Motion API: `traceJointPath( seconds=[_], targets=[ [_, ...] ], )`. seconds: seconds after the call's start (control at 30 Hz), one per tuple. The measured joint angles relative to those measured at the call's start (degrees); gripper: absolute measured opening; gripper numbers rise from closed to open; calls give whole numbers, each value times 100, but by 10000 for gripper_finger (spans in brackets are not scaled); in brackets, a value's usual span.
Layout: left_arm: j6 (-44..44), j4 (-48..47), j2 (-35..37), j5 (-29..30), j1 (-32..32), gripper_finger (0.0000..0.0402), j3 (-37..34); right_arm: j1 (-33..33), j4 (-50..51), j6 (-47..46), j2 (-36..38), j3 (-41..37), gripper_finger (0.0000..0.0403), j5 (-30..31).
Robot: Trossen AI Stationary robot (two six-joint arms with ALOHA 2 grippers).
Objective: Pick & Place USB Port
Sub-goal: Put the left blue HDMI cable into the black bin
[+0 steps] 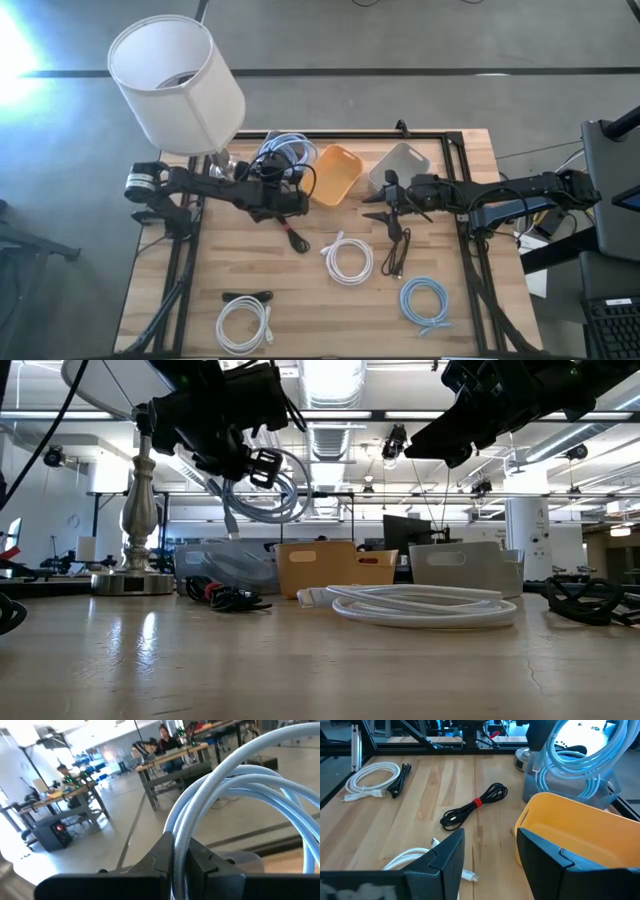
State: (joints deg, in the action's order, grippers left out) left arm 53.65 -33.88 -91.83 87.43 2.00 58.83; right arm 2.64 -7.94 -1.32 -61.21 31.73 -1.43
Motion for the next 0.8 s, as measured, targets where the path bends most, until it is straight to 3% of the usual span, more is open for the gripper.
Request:
traceJointPath(
  seconds=[0.17,0.3,0.53,0.8],
  targets=[
    [-113,-1,1,41,56,27,0,0,0,0,0,0,178,0],
    [-294,-12,-11,-378,200,26,-51,0,1,-3,0,0,178,0],
    [187,-8,-11,-736,612,27,-404,0,2,-2,0,0,178,0],
    [538,3,-13,-1681,1047,27,-648,0,2,-1,0,0,178,0]
  ],
)
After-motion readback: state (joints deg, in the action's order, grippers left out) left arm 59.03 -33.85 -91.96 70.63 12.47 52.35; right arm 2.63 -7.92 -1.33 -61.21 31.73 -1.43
